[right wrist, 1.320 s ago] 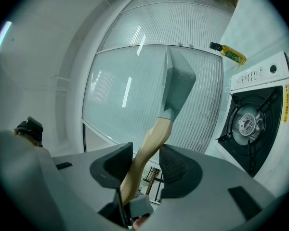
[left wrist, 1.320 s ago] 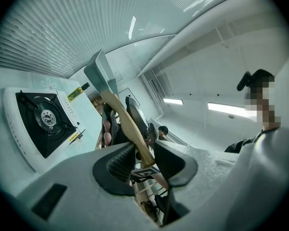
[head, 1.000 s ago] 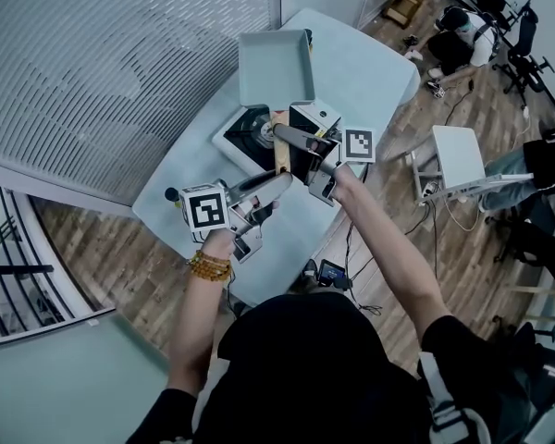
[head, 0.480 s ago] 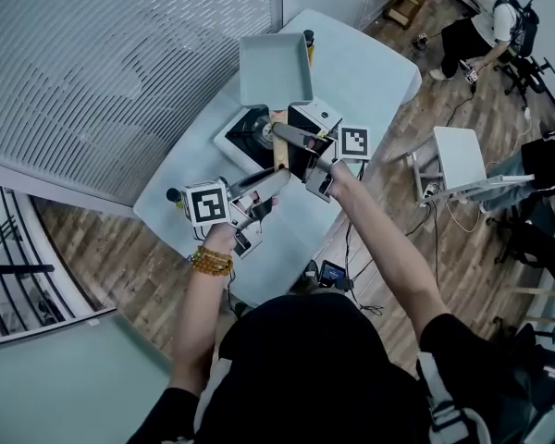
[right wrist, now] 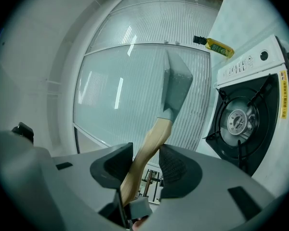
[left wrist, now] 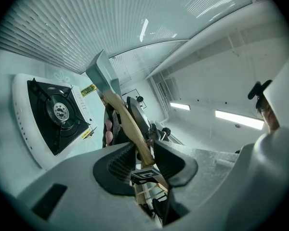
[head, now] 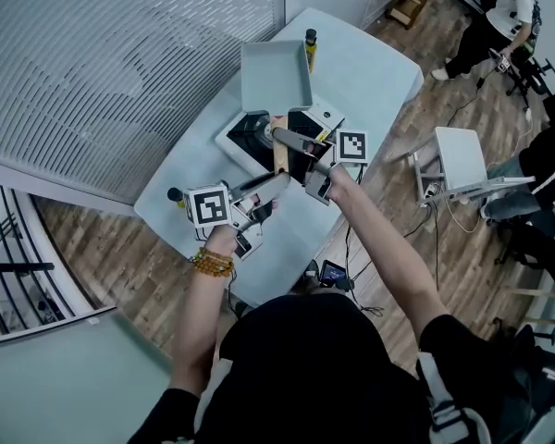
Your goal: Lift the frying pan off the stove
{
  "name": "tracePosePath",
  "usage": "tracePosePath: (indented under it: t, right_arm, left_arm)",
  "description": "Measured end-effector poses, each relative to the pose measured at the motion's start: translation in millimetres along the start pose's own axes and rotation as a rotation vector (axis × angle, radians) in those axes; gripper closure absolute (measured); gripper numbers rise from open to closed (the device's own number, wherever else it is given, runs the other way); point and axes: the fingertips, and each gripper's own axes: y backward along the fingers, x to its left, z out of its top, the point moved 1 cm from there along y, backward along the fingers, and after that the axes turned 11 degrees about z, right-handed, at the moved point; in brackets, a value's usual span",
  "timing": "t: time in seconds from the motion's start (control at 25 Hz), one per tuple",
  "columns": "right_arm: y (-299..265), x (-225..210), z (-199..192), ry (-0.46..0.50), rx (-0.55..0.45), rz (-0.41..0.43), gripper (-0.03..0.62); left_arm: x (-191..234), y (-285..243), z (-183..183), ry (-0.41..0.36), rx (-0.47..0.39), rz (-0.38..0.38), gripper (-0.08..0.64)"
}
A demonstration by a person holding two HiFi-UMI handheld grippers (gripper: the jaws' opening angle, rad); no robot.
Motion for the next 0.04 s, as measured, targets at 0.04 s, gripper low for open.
tracePosePath:
  t: [0.04]
  right_arm:
    - [0.6, -1.6, -0.8, 0.001, 0.004, -0.006, 0.43]
  left_arm:
    - [0.9, -0.1, -0.9, 0.001, 0.001, 0.001, 0.43]
